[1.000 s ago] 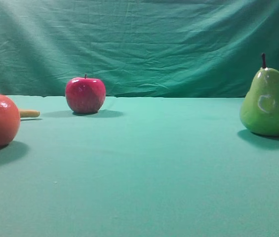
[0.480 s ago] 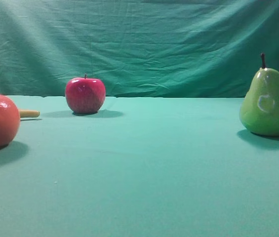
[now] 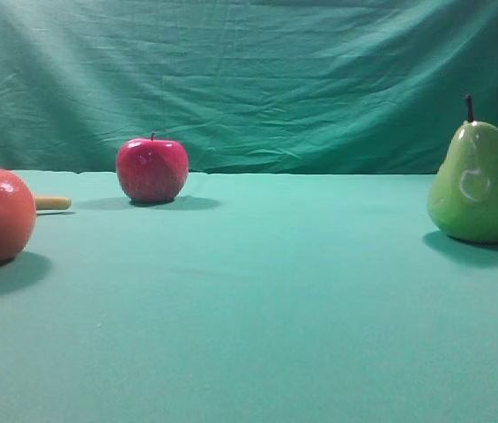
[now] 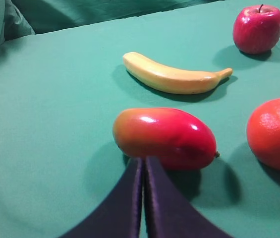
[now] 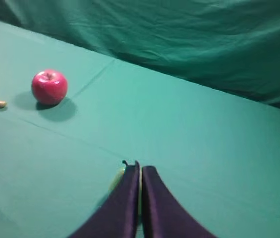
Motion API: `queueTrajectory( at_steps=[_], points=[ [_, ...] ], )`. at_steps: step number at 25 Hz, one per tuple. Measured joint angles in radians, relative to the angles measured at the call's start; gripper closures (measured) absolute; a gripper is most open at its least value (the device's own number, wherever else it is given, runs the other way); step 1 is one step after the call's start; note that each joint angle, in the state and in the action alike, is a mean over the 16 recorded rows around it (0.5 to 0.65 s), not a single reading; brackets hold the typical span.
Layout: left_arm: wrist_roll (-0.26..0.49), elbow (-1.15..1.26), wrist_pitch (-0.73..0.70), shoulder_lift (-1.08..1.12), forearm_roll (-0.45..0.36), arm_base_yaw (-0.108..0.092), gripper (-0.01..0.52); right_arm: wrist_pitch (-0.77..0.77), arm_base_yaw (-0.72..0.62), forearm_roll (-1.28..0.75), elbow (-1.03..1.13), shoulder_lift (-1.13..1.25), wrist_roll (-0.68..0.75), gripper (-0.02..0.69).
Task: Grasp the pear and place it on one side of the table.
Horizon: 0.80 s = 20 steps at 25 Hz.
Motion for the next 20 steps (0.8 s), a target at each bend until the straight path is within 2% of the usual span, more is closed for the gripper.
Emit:
queueTrajectory(
  at_steps=[10, 20],
  points=[
    [0.000, 0.000, 0.000, 0.000, 0.000, 0.000, 0.514, -0.112, -0.157, 0.026, 0.332, -0.232, -0.013, 0.665],
    [0.000, 0.000, 0.000, 0.000, 0.000, 0.000, 0.514, -0.155, -0.198, 0.025, 0.441, -0.272, -0.014, 0.665]
  ],
)
